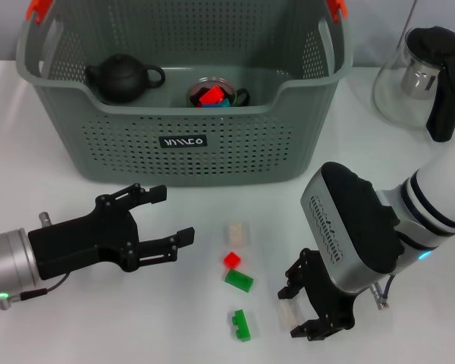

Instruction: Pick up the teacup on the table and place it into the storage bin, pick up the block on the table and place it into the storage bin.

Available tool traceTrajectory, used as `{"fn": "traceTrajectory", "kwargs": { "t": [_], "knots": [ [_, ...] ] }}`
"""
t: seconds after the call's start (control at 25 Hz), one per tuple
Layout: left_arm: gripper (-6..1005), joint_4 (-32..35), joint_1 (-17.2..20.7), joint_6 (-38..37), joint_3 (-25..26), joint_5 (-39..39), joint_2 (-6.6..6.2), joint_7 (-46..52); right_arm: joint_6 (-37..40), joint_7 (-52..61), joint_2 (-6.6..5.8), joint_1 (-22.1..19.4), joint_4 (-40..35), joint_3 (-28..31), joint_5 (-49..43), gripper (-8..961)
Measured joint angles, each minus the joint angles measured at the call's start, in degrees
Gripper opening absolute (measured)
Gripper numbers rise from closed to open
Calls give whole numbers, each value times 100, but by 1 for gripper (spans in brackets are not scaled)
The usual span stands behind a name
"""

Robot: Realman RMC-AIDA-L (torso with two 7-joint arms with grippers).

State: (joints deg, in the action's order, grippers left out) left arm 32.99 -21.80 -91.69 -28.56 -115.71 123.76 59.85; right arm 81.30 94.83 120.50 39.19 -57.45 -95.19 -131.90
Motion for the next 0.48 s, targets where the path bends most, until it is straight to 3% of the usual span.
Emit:
{"fn": "traceTrajectory", "kwargs": {
  "t": [0.48],
  "knots": [
    [880,-3,0,3,0,-5,-2,0,-48,152,4,0,-41,-41,-1,460]
  ]
}}
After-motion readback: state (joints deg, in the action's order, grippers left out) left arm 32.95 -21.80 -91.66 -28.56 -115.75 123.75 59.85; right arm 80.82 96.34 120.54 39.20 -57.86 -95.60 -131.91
